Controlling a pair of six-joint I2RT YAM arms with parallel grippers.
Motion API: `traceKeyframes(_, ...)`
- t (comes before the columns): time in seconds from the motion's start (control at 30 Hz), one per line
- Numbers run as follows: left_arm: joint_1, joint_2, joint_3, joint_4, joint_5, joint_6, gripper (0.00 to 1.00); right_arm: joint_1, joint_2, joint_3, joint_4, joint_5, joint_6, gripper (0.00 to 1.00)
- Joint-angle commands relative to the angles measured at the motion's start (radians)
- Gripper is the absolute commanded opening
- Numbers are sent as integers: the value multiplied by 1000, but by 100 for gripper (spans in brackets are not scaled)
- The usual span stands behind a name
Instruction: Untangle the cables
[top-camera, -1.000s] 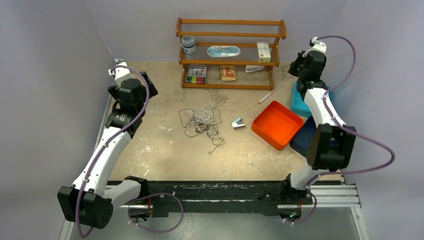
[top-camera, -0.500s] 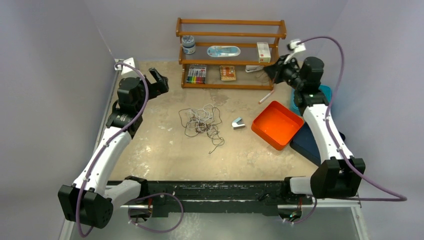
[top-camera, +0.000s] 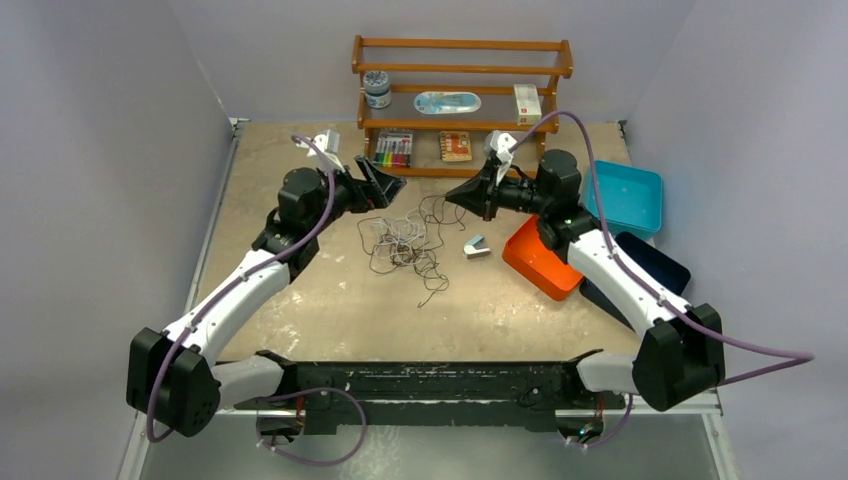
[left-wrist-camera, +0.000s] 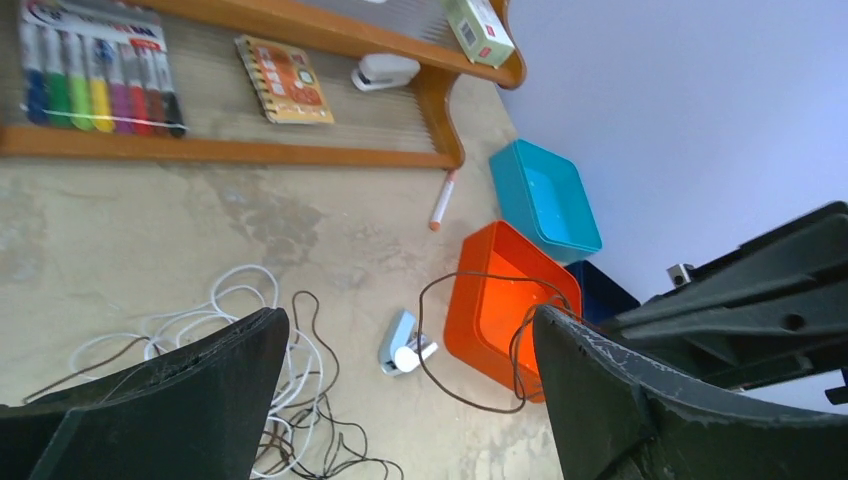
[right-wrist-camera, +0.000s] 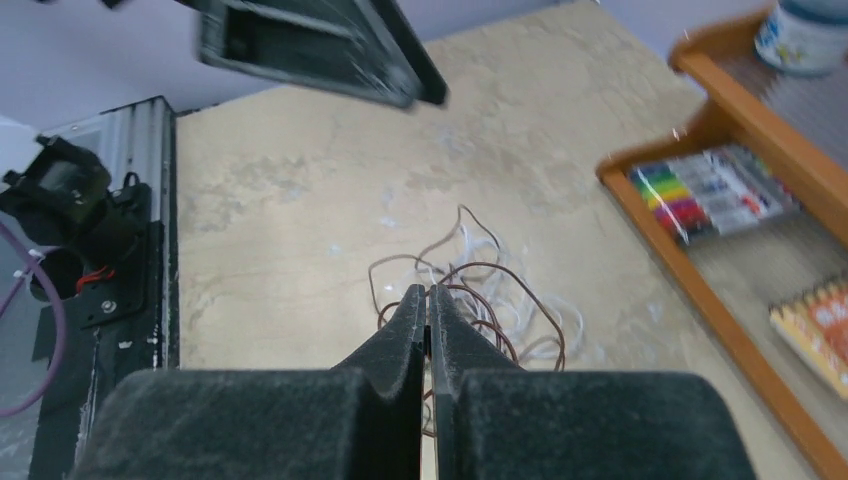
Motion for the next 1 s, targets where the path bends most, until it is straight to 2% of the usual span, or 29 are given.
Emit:
traceKeyframes(0.0, 5, -2, -21, 162, 113, -88, 92, 33, -69, -22, 255, -108, -1, 0)
traceKeyframes(0.17, 4, 9, -26, 176, 174, -62, 89, 47, -57, -4, 259, -118, 5, 0)
traceKeyframes(0.5, 3, 61, -53, 255, 242, -106, 70, 56, -54, 37, 223, -114, -6, 0)
traceKeyframes(0.8, -7, 108, -61, 244, 262, -97, 65, 61, -71, 39, 233, -110, 2, 0)
traceKeyframes(0.9, -14, 123, -61, 257, 272, -106, 53, 61, -76, 38, 232, -107, 1, 0)
traceKeyframes(0.97, -15, 128, -59, 264, 278, -109, 41, 61, -81, 35, 231, -102, 2, 0)
